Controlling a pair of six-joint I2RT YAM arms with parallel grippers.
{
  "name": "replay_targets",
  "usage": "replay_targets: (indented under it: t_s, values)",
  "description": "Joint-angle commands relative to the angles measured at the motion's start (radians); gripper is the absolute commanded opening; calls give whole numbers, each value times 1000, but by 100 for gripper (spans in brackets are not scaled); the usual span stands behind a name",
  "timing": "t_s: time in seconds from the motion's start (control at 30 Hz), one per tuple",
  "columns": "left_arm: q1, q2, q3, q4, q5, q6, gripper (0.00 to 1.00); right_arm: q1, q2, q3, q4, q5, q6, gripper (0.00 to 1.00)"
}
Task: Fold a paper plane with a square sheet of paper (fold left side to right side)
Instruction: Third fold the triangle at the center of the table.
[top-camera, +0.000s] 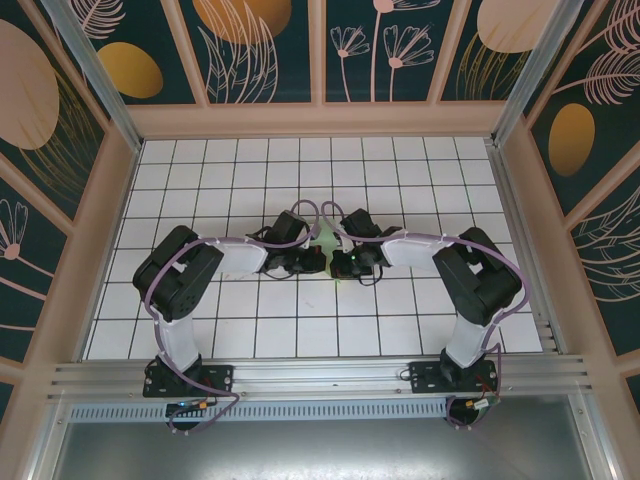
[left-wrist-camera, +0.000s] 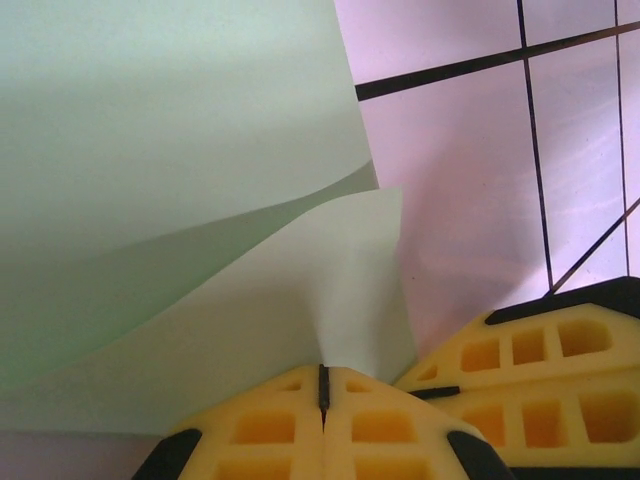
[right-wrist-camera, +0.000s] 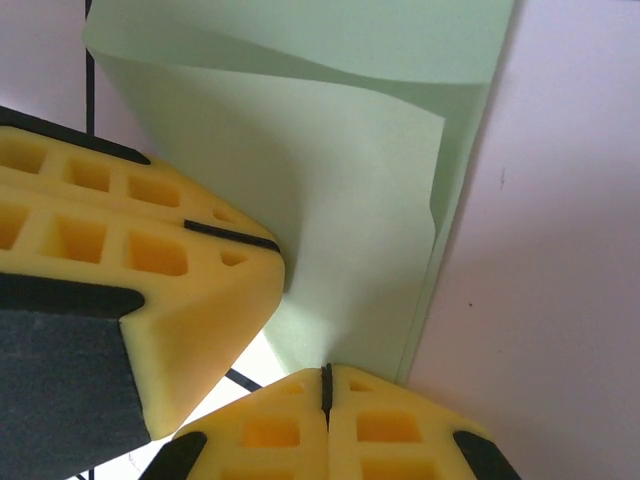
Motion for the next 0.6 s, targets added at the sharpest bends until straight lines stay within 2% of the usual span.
replay_targets:
  t_s: [0.0, 0.27, 0.57]
  values:
    - [1, 39, 10, -74, -139, 15, 3, -5, 49, -19, -143, 114, -2, 0]
    - [15, 8, 13, -137, -245, 39, 4, -5, 55, -26, -162, 121, -2, 0]
    - [88, -12, 8, -135, -270, 73, 5, -5, 54, -36, -168, 119, 0, 0]
